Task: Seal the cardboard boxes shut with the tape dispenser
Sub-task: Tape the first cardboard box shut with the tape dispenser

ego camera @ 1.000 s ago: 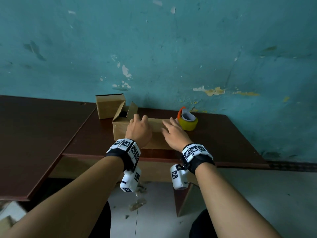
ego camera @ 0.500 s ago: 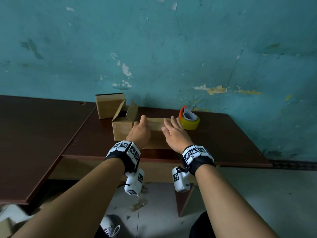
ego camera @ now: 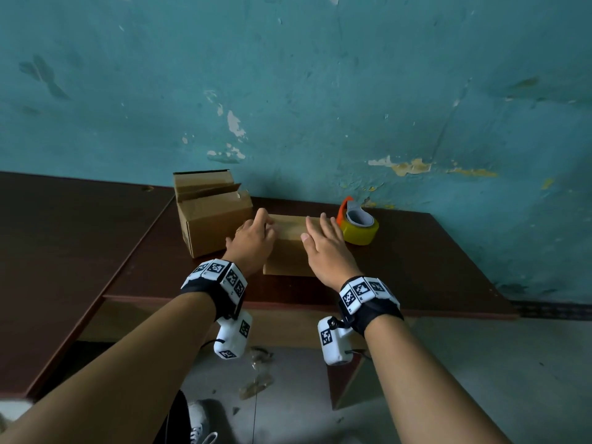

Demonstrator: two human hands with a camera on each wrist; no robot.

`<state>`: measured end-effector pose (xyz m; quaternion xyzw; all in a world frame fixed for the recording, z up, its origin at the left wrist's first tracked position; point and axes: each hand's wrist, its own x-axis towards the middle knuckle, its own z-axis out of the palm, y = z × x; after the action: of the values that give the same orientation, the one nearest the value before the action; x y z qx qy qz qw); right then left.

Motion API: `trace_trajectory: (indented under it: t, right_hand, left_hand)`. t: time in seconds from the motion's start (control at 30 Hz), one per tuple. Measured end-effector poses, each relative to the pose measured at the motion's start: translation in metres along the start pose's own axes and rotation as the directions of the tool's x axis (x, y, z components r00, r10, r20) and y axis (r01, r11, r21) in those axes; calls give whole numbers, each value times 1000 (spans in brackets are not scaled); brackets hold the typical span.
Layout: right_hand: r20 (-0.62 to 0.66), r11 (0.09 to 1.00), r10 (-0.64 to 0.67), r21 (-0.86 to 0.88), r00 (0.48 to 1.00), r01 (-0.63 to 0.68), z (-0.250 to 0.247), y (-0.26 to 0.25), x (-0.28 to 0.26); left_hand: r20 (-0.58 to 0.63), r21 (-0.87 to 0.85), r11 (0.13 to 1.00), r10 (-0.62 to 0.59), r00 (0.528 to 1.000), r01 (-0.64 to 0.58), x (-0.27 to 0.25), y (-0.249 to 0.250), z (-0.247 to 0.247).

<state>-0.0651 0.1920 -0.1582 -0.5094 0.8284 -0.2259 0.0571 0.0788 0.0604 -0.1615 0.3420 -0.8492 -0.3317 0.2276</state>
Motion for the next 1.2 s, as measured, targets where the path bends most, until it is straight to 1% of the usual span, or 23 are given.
trace_trajectory:
  t: [0.2,0.37,0.47,0.53,0.6,0.67,0.73,0.8,0.83,0.9,0.97,1.03,1.1,1.2]
  right_hand:
    - [-83,999,-24,33,996,27,6,6,2]
    - [-108,994,-11,104,994,22,4,10,3]
    - [-112,996,-21,86,993,31,2,11,7]
    - [-119,996,-29,81,993,38,1,12,9]
    - [-116,995,-27,87,993,37,-3,14,15]
    - [-119,990,-17,137,993,33,-8,18,23]
    - [-152,963,5,267,988,36,-13,25,31]
    - [-206,919,63,394,976,24,-19,34,40]
    - [-238,910,102,414,966,6,-22,41,43]
    - [-291,929,181,365,939,-66,-28,56,51]
    - [-296,958,222,242,929,-152,-32,71,59]
    - [-244,970,241,100,939,-223,-34,83,66]
    - [-184,962,259,-36,948,-270,-34,90,74]
    - [-133,937,297,-149,946,-315,-32,99,89]
  left_hand:
    - [-53,37,998,60,997,-58,2,5,5]
    - [-77,141,982,139,987,-128,0,9,14]
    - [-86,214,960,204,975,-182,4,5,14]
    - [-94,215,957,220,971,-196,6,5,14]
    - [-136,164,970,203,970,-180,7,9,14]
    - [-183,123,979,182,966,-161,10,11,15]
    - [-207,107,982,177,962,-158,12,9,17]
    - [-219,103,980,188,957,-169,12,7,17]
    - [-221,100,979,193,956,-175,12,6,18]
    - [-229,87,979,198,953,-182,12,3,19]
    - [-241,76,980,199,950,-186,12,2,22]
    - [-251,63,980,198,947,-188,13,0,25]
    - [-254,50,980,199,947,-193,15,-3,28]
    - [-272,30,977,211,939,-211,16,-7,32]
